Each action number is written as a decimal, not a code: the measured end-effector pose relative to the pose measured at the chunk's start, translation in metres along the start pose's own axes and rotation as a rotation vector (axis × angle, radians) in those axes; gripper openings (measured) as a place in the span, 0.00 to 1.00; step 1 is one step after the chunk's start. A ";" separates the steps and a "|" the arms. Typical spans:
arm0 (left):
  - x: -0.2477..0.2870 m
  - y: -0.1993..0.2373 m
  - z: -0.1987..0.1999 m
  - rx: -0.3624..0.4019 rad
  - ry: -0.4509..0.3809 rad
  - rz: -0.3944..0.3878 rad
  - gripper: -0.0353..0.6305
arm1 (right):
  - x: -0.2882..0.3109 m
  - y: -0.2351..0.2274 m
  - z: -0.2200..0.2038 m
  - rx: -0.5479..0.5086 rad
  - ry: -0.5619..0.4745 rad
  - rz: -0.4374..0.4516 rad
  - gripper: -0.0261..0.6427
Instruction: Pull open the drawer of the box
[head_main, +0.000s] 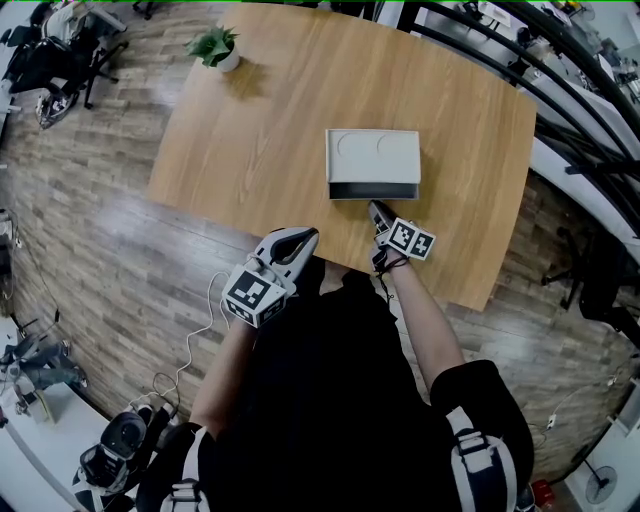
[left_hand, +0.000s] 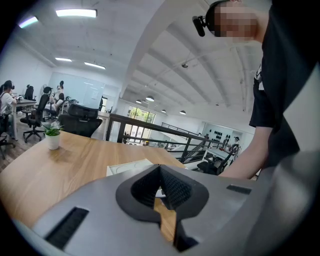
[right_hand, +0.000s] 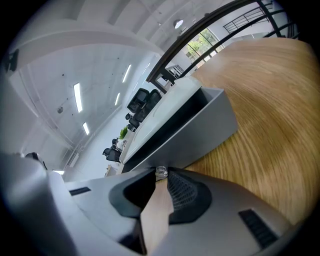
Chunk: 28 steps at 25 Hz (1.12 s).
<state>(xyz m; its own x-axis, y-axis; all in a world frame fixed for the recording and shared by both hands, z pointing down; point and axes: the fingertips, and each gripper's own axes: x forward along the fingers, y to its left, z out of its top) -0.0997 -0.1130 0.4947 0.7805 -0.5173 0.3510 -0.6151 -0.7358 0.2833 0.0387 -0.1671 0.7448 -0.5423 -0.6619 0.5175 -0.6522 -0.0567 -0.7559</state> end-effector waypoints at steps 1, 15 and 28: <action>0.001 -0.001 -0.001 -0.001 -0.001 0.000 0.09 | -0.001 -0.001 -0.001 -0.001 0.002 0.000 0.17; 0.003 -0.008 -0.001 0.001 -0.007 -0.002 0.09 | -0.008 -0.002 -0.010 -0.006 0.018 0.003 0.17; 0.003 -0.015 0.001 0.004 -0.010 -0.005 0.09 | -0.015 0.000 -0.016 -0.006 0.035 0.007 0.17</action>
<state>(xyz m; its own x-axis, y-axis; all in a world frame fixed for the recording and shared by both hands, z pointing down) -0.0878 -0.1043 0.4907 0.7847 -0.5181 0.3403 -0.6107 -0.7400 0.2818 0.0383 -0.1447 0.7436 -0.5646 -0.6358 0.5263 -0.6519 -0.0476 -0.7568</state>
